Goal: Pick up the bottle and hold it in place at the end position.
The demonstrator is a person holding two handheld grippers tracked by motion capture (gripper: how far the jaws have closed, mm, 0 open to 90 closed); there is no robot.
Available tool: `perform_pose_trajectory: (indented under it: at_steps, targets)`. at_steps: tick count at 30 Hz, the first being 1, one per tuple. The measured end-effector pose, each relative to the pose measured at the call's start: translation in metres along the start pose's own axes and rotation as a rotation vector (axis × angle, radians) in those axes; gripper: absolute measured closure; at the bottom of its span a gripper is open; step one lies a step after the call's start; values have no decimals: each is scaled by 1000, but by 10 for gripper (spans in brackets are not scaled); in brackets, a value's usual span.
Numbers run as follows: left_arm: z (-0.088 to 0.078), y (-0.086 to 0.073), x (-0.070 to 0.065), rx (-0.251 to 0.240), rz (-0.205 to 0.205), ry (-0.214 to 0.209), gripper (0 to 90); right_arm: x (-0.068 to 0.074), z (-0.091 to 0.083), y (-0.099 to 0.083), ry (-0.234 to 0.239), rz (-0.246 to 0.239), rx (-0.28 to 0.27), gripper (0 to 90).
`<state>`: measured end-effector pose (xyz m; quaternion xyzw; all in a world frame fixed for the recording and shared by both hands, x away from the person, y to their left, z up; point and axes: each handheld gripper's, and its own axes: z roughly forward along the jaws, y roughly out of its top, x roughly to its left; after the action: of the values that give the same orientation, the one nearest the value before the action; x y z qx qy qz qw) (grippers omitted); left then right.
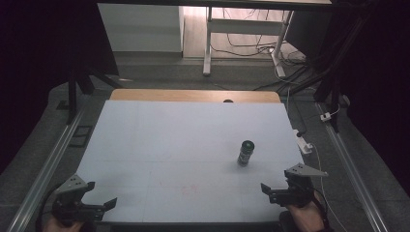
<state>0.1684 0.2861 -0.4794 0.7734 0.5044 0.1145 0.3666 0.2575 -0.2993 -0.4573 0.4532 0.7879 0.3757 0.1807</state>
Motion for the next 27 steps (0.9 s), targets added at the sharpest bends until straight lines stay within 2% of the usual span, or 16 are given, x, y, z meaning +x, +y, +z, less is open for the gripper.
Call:
perform_pose_trajectory:
  at_steps: [7,13,27]
  targets:
    - [1,1,-1,15,-7,8,0,-3,3,1,31,12,19,0]
    - [3,1,-3,33,11,21,0,-5,3,1,45,31,17,0]
    - [3,1,-4,33,21,18,0,-2,4,2,60,2,34,0]
